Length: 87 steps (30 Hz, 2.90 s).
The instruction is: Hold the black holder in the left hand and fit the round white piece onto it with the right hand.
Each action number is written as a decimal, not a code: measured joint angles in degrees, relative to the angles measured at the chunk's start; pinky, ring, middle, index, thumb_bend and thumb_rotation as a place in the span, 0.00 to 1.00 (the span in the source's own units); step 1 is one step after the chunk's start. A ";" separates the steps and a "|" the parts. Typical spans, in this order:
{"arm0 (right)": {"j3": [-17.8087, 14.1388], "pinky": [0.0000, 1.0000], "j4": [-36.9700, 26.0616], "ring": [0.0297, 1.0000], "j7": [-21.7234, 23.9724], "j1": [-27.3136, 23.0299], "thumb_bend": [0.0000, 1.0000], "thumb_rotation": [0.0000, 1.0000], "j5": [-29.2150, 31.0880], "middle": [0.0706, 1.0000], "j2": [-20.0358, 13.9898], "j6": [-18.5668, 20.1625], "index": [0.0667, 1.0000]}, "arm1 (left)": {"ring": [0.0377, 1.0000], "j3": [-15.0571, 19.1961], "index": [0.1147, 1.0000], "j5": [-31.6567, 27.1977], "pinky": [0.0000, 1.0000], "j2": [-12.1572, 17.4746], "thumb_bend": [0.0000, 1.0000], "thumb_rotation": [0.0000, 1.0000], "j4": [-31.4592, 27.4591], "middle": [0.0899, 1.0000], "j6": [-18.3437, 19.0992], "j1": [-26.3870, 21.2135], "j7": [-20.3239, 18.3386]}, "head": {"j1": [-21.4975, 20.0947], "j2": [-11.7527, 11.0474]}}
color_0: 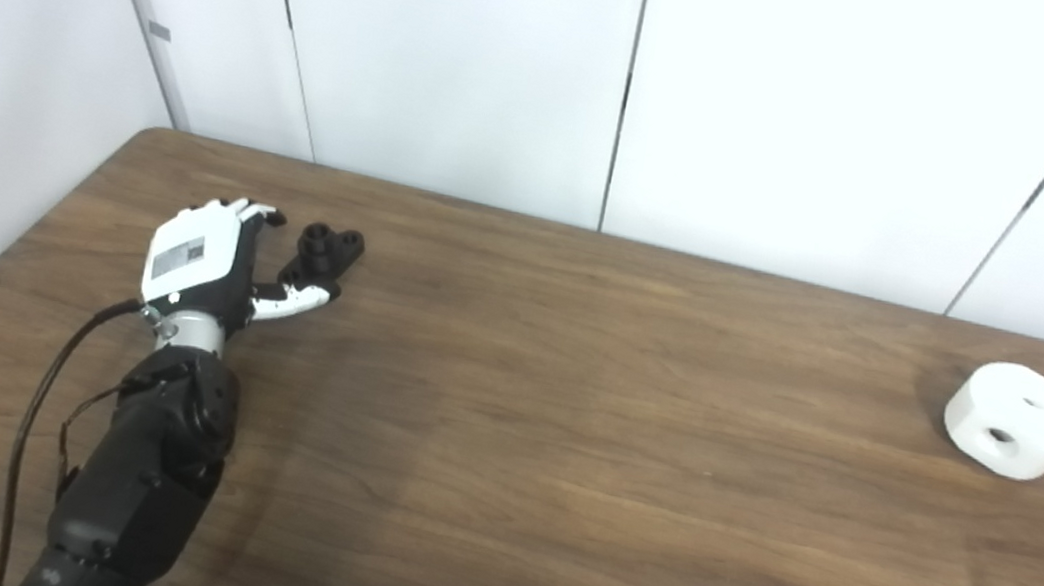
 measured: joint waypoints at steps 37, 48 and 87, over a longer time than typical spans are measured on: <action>0.52 0.89 -0.97 0.92 -1.40 0.94 0.60 1.00 -1.02 0.92 0.05 0.59 0.94 | 0.90 -3.51 0.62 -5.06 1.00 0.50 0.82 0.40 12.26 0.83 -0.35 -6.51 3.54 | -1.14 0.88; 0.56 0.89 -1.56 0.92 -1.74 1.11 0.61 1.00 -0.96 0.92 0.06 1.63 0.94 | 0.88 -4.19 0.58 -6.04 0.99 0.50 0.79 0.36 12.91 0.80 -0.32 -6.74 5.35 | -1.23 0.97; 0.71 0.90 -2.00 0.93 -2.01 1.32 0.61 1.00 -1.04 0.92 0.00 1.66 0.94 | 0.83 -4.11 0.42 -11.07 0.93 0.48 0.52 0.05 13.26 0.70 -2.01 -6.71 9.64 | -1.84 1.41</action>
